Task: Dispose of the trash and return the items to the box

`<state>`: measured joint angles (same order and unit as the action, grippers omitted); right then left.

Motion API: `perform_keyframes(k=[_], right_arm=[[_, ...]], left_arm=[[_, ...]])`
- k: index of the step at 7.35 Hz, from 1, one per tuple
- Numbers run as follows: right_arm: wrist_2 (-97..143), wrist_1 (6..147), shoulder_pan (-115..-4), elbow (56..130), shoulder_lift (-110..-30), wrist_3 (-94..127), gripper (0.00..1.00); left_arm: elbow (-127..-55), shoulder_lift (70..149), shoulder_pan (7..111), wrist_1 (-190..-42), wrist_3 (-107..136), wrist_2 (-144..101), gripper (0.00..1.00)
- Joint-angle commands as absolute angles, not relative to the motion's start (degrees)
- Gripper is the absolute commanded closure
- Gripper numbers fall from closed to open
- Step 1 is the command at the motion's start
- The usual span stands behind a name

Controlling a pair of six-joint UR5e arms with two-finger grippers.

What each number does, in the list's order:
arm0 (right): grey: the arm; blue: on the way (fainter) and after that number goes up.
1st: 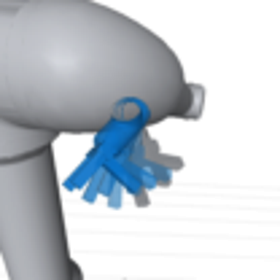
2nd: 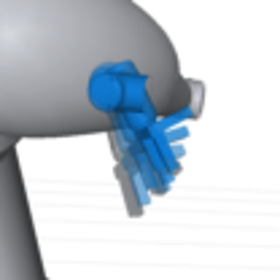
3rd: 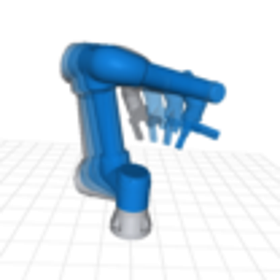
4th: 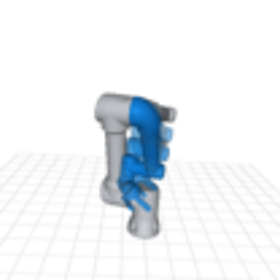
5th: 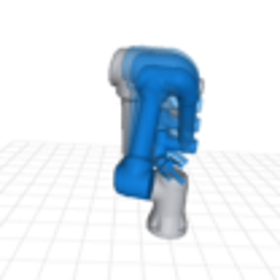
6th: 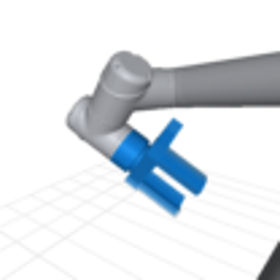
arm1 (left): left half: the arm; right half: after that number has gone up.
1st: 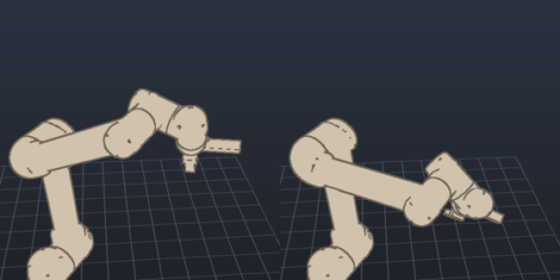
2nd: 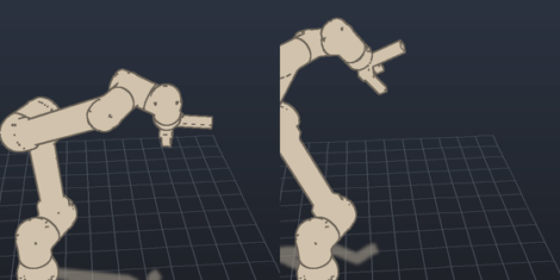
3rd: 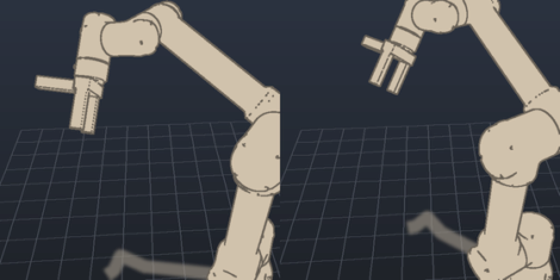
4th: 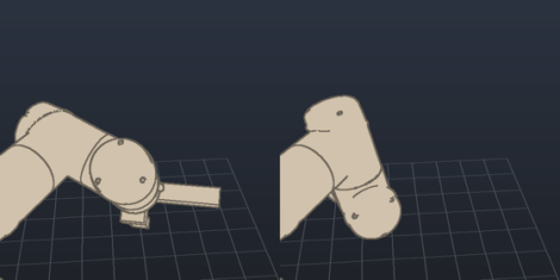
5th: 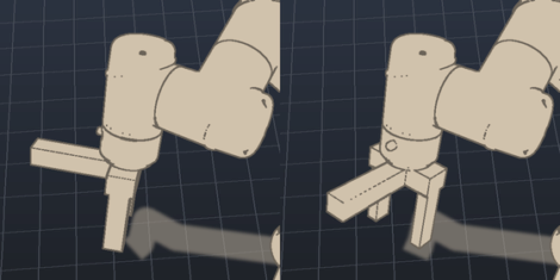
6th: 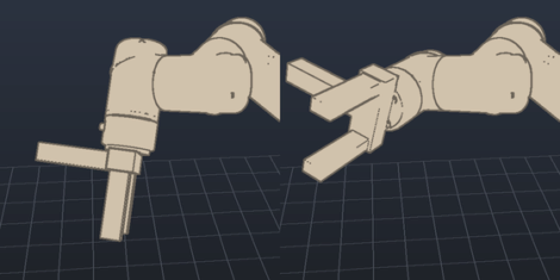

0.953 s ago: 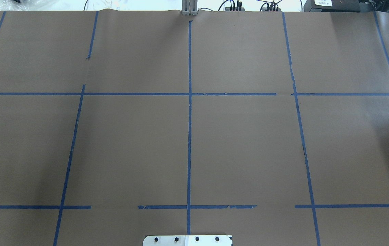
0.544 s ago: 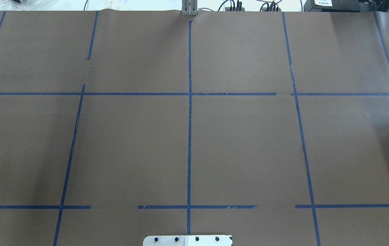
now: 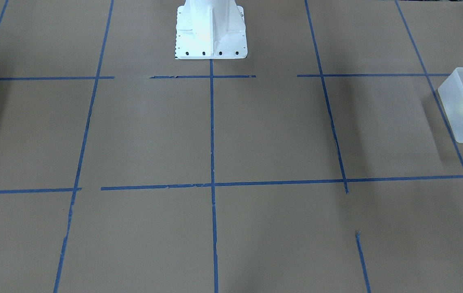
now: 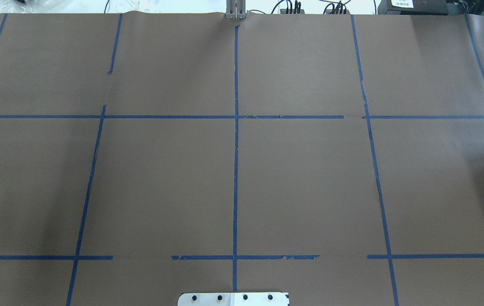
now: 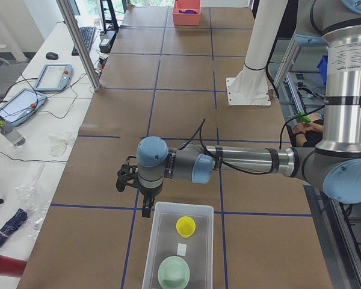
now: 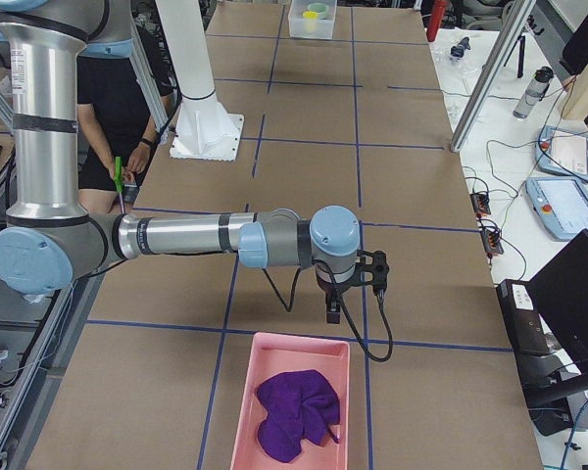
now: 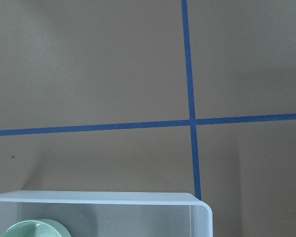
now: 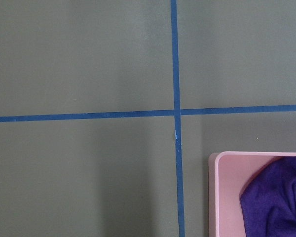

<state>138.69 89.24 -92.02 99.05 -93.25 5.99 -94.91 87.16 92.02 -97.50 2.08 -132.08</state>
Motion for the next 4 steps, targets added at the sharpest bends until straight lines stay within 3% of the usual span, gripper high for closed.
perform_keyframes(k=[1, 4], right_arm=[[138.7, 89.3, -91.9, 99.1, -93.3, 6.0, 0.00], [138.7, 89.2, -91.9, 99.1, -93.2, 6.0, 0.00]], left_arm=[[-94.7, 86.8, 92.0, -97.0, 2.0, -136.3, 0.00], [-94.7, 86.6, 91.9, -97.1, 2.0, -136.6, 0.00]])
